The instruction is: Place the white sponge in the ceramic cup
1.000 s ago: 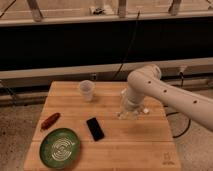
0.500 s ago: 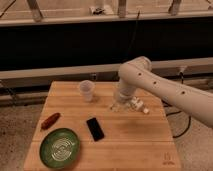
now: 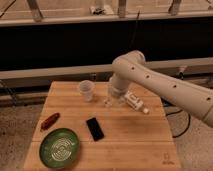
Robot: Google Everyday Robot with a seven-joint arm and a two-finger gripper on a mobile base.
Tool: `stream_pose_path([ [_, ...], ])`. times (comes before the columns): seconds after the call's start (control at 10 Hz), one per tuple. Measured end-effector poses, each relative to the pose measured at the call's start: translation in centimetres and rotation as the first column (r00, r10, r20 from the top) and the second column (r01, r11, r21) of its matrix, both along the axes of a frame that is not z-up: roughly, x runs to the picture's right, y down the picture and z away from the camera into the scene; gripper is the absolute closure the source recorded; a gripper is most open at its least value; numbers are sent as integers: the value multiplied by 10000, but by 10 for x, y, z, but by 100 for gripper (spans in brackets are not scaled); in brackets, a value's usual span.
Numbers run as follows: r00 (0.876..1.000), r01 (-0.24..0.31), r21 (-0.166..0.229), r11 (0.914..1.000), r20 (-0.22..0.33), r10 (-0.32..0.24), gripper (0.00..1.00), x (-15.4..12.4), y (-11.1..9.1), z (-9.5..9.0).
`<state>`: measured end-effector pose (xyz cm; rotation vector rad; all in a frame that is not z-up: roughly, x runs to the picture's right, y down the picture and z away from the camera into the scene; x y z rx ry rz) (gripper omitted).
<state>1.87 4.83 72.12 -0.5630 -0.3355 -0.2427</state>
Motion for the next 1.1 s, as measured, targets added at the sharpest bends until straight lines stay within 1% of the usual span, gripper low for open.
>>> stream_pose_path([
  [0.2, 9997, 152, 154, 9998, 172, -154, 100, -20, -9, 1],
  [0.5, 9990, 248, 373, 9990, 351, -261, 100, -33, -24, 6],
  [0.7, 9980, 370, 506, 9980, 492, -395, 100, -56, -38, 12],
  [1.1, 9965, 453, 695, 9966, 667, -499, 100, -76, -50, 26],
])
